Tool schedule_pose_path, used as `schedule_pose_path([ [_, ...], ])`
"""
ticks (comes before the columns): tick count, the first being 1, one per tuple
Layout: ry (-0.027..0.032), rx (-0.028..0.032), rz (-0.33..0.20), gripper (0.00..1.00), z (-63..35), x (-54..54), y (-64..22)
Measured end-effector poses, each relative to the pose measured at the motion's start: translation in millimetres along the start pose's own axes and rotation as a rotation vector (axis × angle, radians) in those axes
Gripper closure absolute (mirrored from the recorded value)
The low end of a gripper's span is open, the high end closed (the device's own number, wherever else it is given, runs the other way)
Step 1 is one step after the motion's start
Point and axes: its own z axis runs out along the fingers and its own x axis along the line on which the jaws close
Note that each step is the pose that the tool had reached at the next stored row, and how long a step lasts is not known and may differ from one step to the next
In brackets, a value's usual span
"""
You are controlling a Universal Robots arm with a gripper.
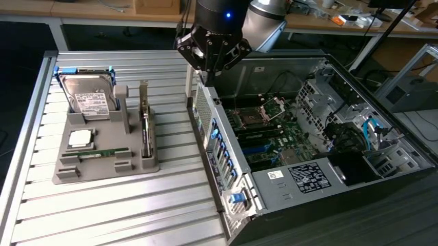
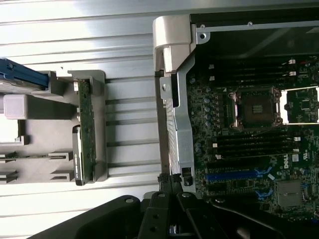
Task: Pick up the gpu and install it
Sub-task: 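Reach for the gpu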
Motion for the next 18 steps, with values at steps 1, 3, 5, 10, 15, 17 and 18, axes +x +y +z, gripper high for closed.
schedule_pose_path([
  [1, 0.0, 0.0, 0.0, 0.89, 0.0, 0.5, 0.0],
  [3, 0.0001, 0.0001, 0.0, 0.89, 0.0, 1.6, -0.1],
  [5, 0.0001, 0.0001, 0.0, 0.89, 0.0, 2.7, -0.2],
  [10, 0.0001, 0.0001, 0.0, 0.89, 0.0, 6.2, -0.5],
  [15, 0.0001, 0.0001, 0.0, 0.89, 0.0, 7.6, -0.6],
  [17, 0.0, 0.0001, 0.0, 0.89, 0.0, 8.3, -0.6],
  [18, 0.0, 0.0001, 0.0, 0.89, 0.0, 8.7, -0.7],
])
